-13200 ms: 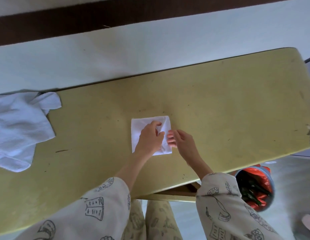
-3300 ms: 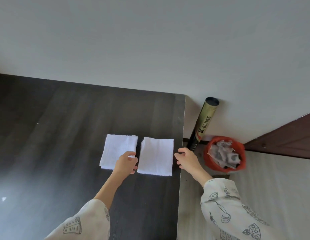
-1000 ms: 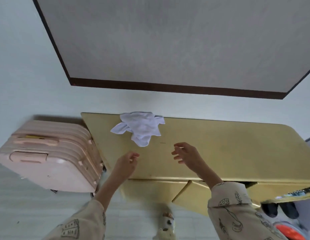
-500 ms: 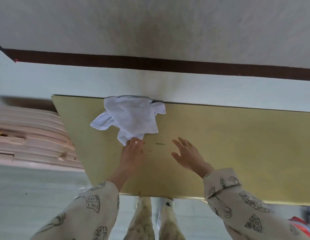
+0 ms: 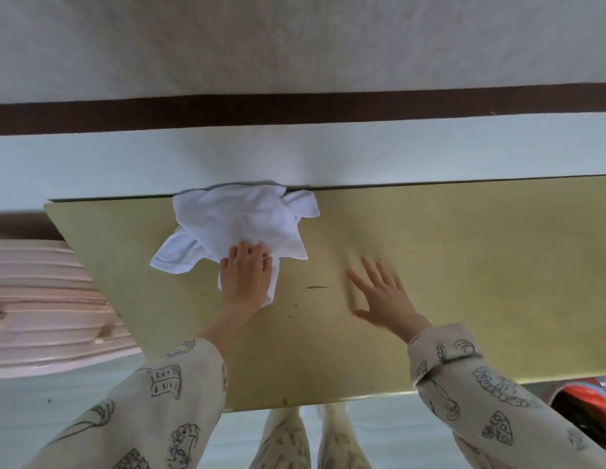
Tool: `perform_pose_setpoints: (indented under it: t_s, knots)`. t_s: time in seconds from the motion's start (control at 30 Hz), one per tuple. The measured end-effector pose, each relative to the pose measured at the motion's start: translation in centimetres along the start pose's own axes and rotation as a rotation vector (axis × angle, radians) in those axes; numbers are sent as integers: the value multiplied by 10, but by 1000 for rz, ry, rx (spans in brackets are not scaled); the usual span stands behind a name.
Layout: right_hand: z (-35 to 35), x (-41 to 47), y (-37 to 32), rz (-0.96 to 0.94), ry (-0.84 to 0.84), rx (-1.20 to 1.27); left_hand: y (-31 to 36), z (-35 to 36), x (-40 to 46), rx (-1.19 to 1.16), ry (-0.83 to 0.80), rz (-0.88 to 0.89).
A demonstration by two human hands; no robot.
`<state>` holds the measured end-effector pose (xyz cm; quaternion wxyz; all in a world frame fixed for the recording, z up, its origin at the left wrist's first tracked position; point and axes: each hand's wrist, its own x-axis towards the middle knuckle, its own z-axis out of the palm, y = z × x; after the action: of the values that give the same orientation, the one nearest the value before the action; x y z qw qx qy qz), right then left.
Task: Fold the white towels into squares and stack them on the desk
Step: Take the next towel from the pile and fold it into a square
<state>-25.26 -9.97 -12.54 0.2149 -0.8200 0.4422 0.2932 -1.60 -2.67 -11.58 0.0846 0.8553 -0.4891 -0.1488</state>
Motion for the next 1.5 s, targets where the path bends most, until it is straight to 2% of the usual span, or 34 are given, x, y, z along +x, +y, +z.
perform_pose_setpoints:
  t_s: [0.07, 0.1, 0.17, 0.23, 0.37, 0.43, 0.53, 0.67, 0.97, 1.1, 1.27, 1.37, 1.5]
  knots:
    - [-10, -1, -7, 11, -37, 135, 4, -14, -2, -169, 41, -4]
    - [-19, -3, -13, 7, -37, 284, 6, -23, -3, -284, 38, -3]
    - [-45, -11, -29, -49, 67, 631, 10, -46, -2, -446, -15, 42]
    - [-77, -24, -48, -176, 210, 766, 17, -74, 2, -459, -64, 159]
    - [-128, -49, -73, -339, 404, 669, 44, -126, 7, -480, -74, 340]
    - [-149, -61, -71, -323, 510, 678, 58, -146, 8, -494, -61, 398]
    - [-175, -85, -52, -258, 549, 721, 76, -169, 7, -416, -84, 464]
    - [-206, -125, -5, -211, 607, 727, 103, -183, 4, -109, -99, 512]
    - [-235, -165, 146, -54, 745, 661, 203, -180, 20, -88, 80, 488]
    - [-246, -160, 200, -93, 798, 631, 248, -175, 25, -117, 222, 434]
    - [-225, -157, 243, -118, 762, 576, 273, -146, 3, -145, 205, 370]
    - [-177, -147, 255, -100, 672, 605, 270, -105, -27, -121, 76, 274]
    - [-96, -141, 261, -52, 440, 641, 254, -34, -72, -115, -143, 120]
